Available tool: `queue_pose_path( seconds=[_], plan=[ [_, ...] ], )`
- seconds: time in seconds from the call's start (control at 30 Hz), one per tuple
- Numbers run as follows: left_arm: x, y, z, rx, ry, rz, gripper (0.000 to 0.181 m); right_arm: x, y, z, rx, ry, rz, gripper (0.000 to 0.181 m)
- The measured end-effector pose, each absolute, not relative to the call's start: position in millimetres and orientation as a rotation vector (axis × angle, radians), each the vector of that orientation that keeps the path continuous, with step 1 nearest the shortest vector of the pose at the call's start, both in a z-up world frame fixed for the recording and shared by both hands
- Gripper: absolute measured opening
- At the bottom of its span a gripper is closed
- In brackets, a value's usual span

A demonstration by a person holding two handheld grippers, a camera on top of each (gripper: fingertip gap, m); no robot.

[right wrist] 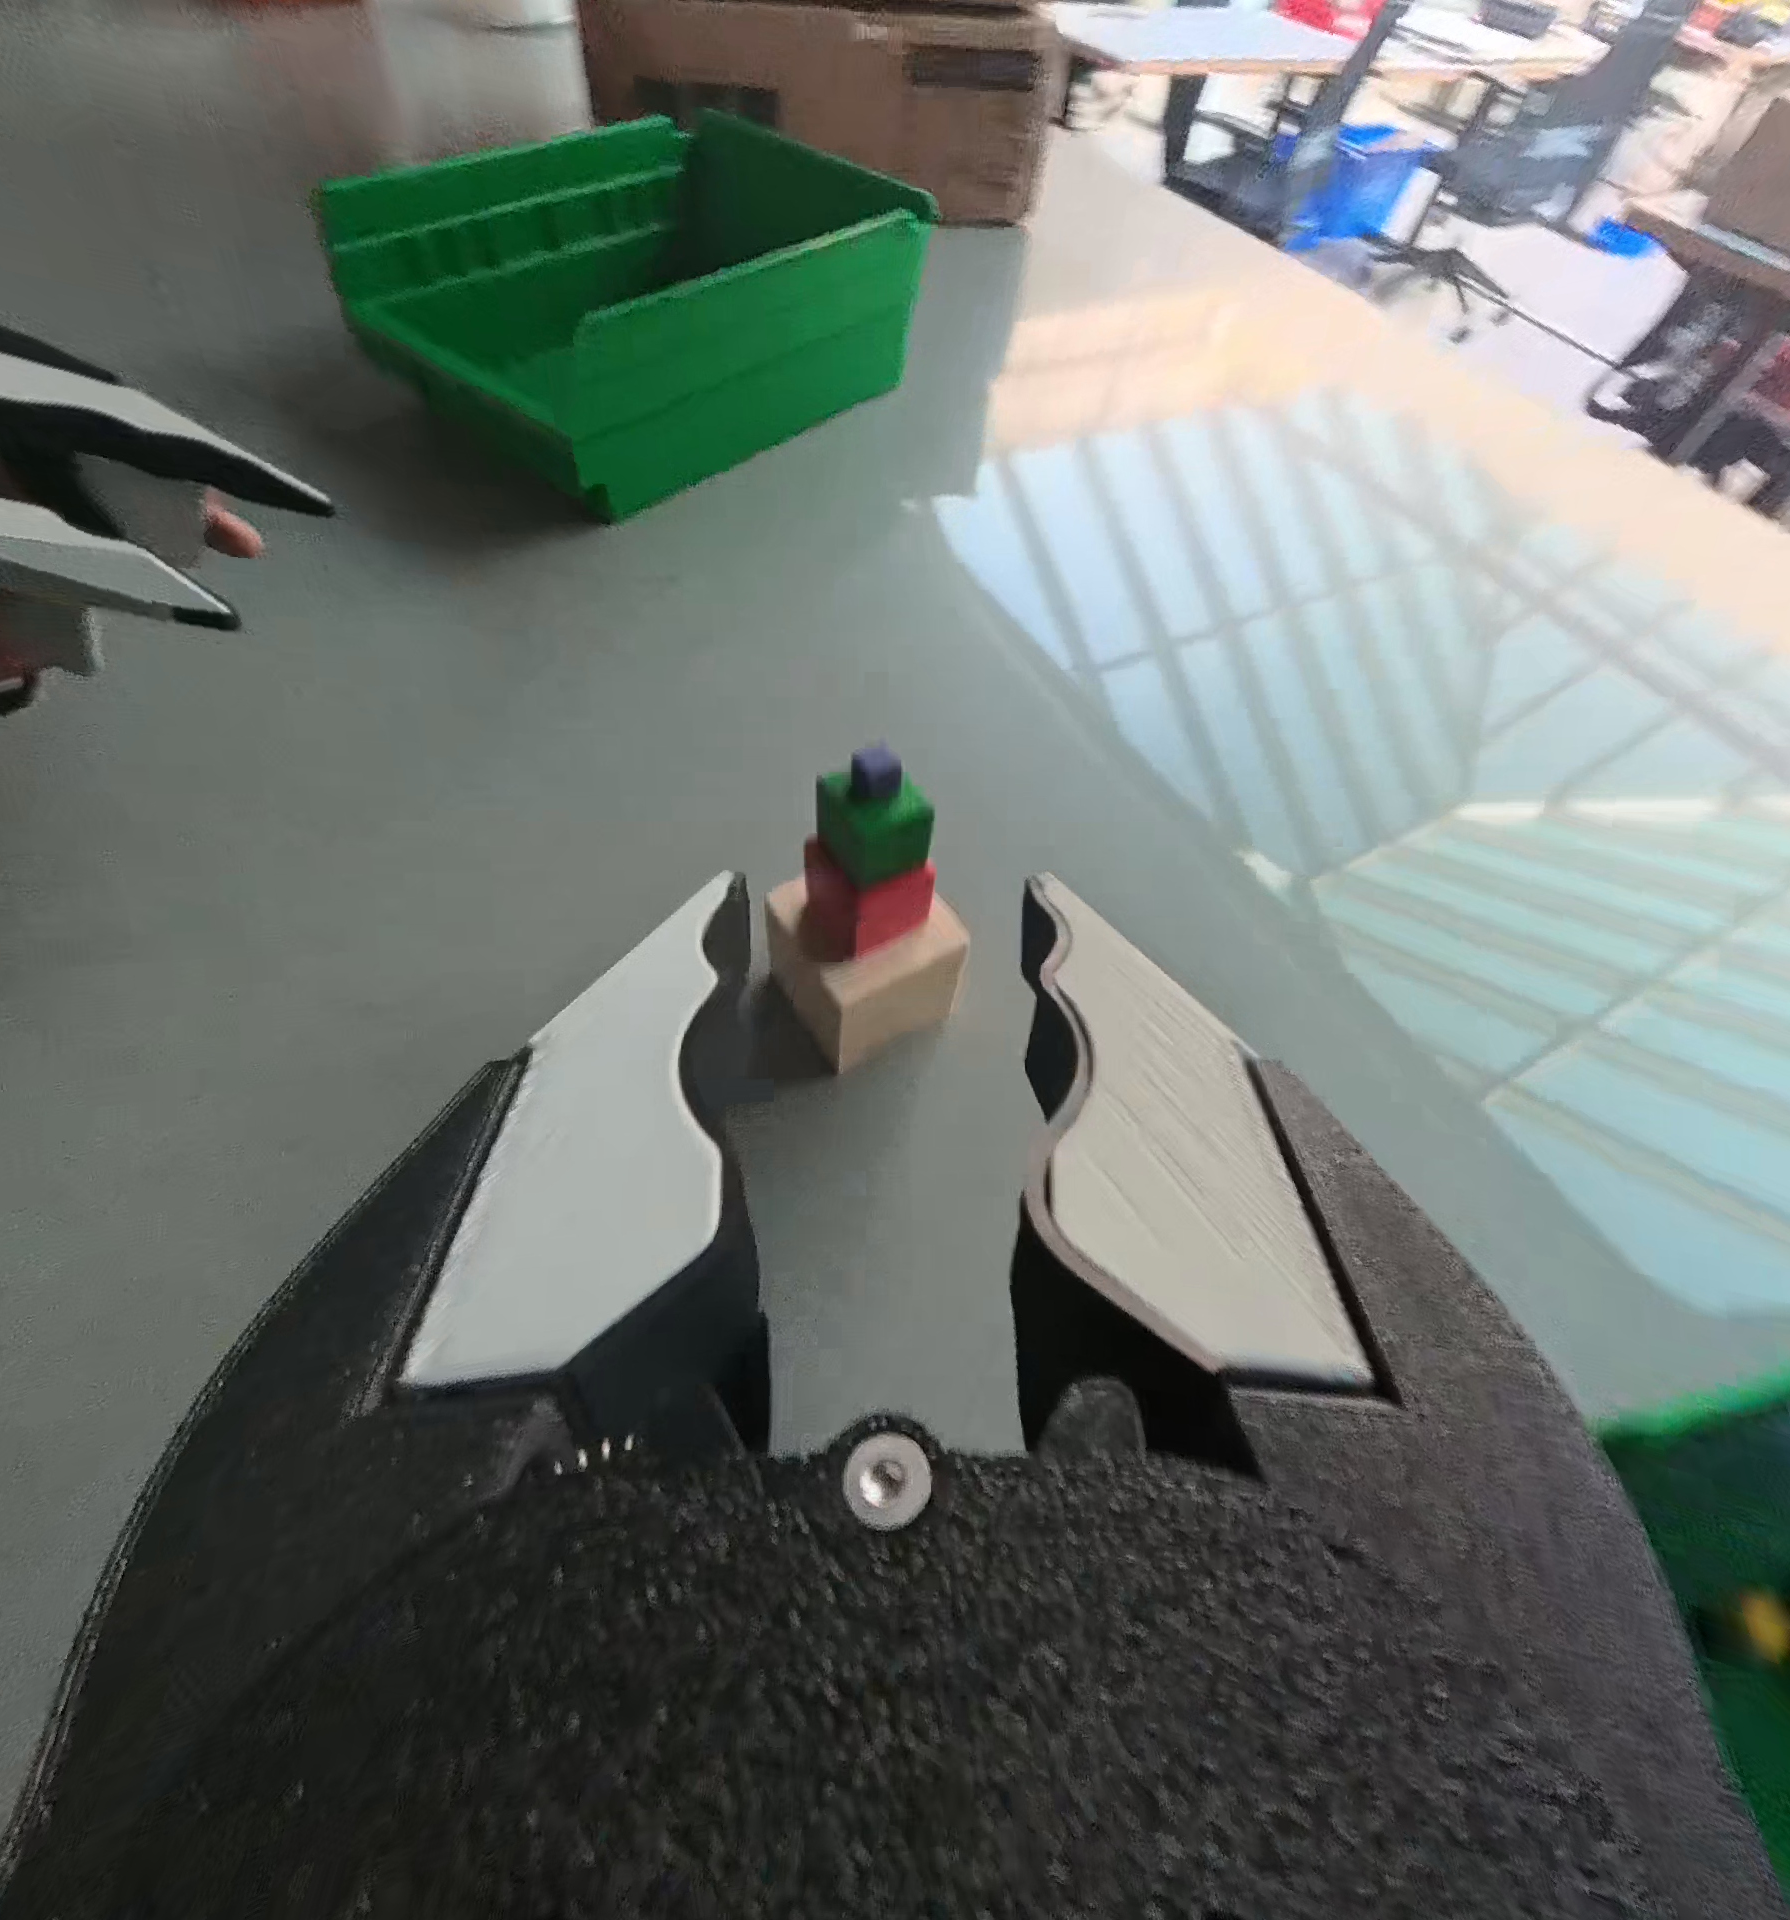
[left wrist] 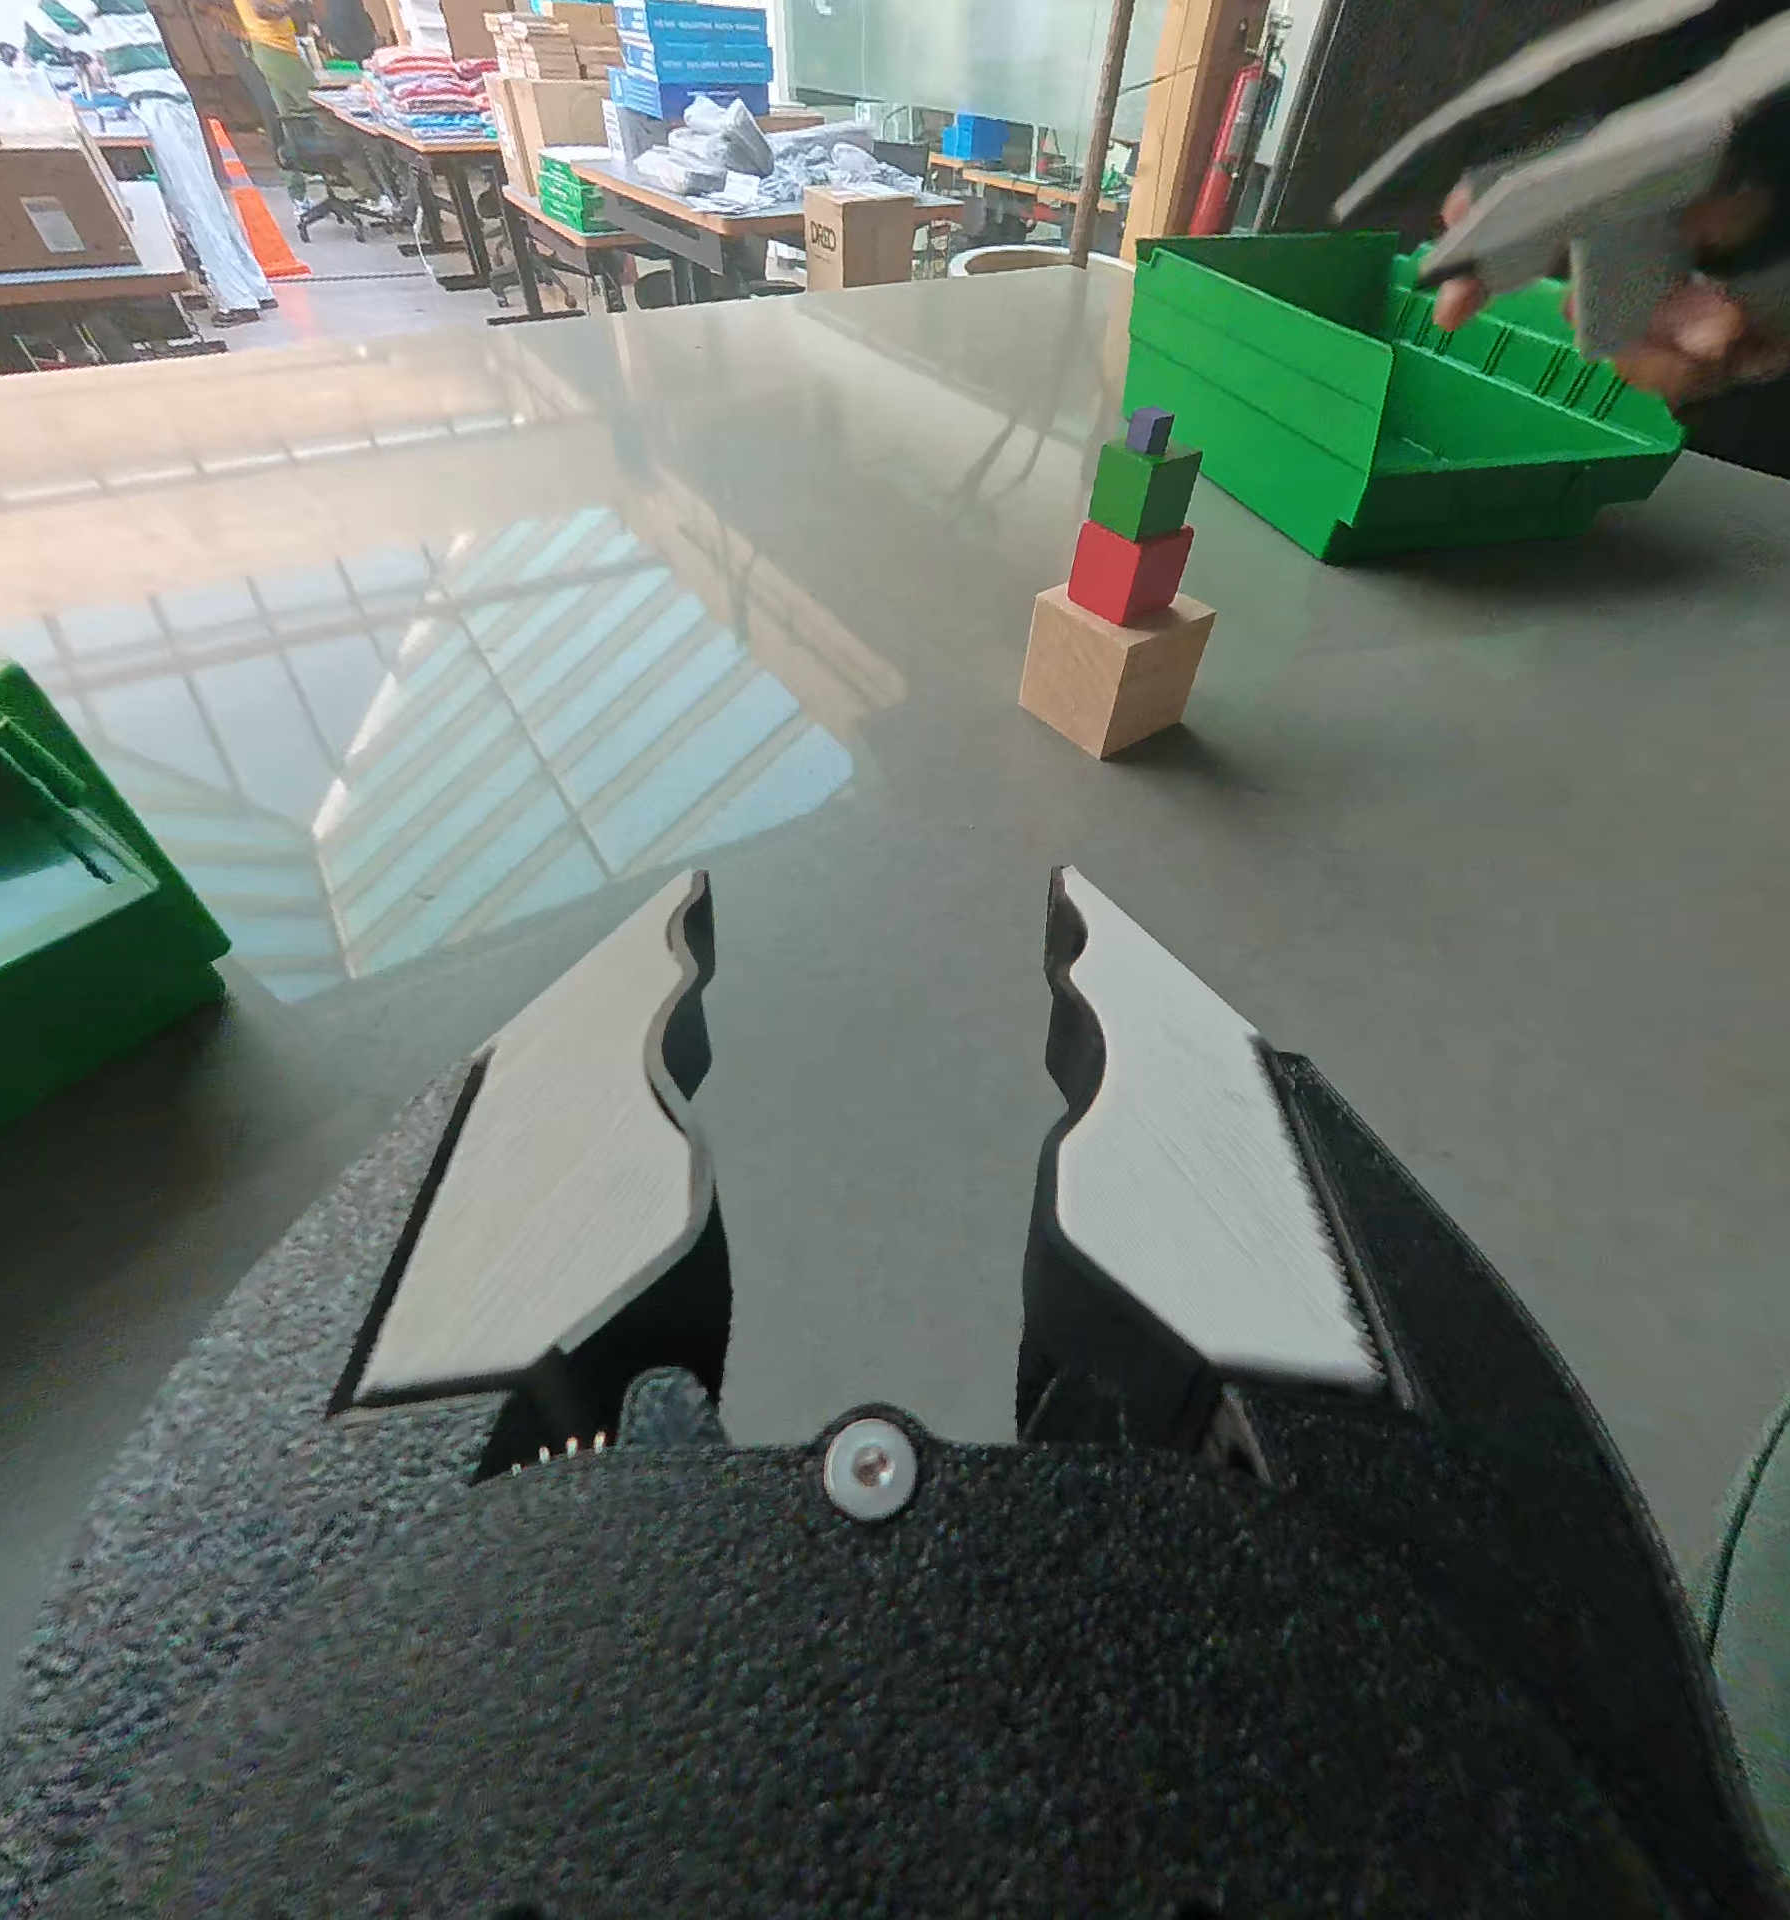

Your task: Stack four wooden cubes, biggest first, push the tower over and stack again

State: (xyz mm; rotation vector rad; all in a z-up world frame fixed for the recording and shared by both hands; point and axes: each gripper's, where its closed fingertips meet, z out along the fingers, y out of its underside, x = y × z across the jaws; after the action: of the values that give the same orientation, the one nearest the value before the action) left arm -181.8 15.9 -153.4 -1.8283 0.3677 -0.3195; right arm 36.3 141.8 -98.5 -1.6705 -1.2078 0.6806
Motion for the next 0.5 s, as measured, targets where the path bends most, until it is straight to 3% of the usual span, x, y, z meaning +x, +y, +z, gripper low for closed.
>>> queue_pose_path(
  seconds=[0.27,0.5],
  plan=[
    [-179,19,-158,-1.838,0.367,-0.333,0.065,92,80,-168,-1.869,-0.803,0.558,0.06],
    [-175,21,-159,-1.84,0.389,-0.324,0.068,107,50,-193,-1.918,-0.597,0.495,0.062]
  ],
)
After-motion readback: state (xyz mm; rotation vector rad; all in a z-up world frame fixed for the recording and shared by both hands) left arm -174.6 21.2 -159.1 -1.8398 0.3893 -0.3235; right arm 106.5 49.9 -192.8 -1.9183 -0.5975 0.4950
